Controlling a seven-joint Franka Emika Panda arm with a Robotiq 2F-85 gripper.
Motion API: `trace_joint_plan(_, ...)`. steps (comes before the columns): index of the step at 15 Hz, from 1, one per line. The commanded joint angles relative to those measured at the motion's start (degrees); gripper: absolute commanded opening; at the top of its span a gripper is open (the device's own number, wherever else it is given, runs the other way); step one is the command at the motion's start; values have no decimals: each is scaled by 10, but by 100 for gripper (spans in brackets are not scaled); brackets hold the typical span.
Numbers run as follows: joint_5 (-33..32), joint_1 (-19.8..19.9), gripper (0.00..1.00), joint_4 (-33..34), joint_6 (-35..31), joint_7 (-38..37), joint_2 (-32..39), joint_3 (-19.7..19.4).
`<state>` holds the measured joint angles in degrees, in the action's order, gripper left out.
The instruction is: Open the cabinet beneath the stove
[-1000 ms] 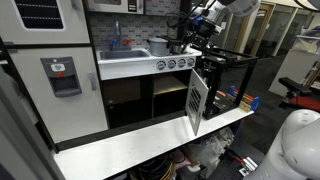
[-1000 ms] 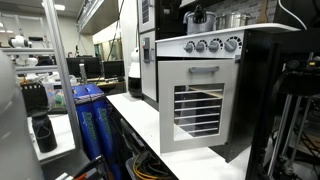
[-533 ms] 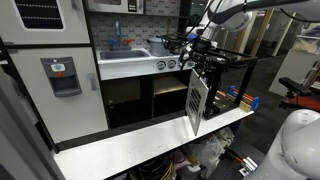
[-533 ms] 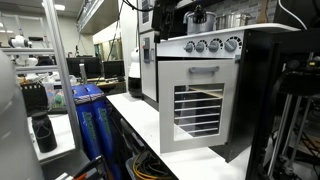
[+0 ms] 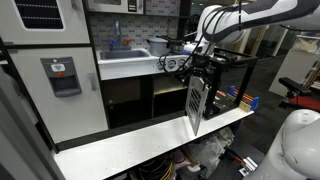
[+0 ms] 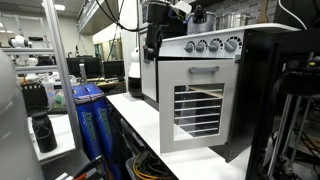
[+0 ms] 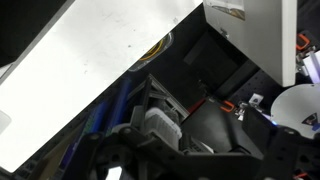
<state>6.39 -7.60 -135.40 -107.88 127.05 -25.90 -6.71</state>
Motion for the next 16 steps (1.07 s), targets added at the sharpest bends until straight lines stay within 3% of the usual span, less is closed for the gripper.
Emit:
trace_joint_plan(1, -34, 7, 100, -35, -51, 20, -14, 15)
trace_joint_plan(7, -60, 11, 100, -73, -167, 4, -3, 13)
trace_joint_plan(16, -140, 26, 100, -76, -138, 6, -17, 15)
